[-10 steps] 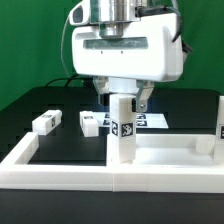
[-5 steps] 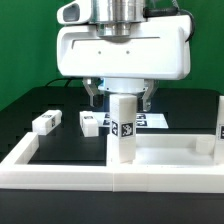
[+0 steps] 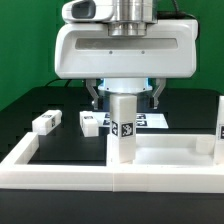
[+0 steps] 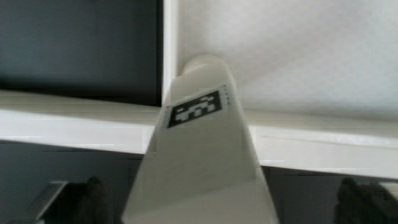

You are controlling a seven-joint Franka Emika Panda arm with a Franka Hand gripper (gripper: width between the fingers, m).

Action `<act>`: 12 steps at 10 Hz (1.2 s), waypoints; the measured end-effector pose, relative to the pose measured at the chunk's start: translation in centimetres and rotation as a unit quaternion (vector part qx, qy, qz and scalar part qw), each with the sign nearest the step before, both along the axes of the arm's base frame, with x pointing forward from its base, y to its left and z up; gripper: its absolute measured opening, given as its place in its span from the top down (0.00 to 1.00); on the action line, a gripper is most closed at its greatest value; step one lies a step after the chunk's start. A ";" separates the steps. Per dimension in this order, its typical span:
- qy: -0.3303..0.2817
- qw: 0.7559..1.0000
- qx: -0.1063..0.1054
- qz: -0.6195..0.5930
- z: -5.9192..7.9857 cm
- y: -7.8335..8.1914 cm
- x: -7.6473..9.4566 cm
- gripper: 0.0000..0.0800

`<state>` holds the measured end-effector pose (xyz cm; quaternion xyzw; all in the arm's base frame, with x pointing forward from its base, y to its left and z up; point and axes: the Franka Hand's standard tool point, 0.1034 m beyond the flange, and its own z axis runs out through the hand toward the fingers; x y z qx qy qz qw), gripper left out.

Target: Assemble desk

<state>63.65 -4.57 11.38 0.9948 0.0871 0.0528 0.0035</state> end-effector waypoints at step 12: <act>0.002 0.999 -0.002 -0.046 -0.3 -0.6 -0.2 0.64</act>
Offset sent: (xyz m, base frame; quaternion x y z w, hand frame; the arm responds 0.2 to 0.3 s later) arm 0.0026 -0.0044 0.0034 0.0046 -0.0045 -0.0644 0.9979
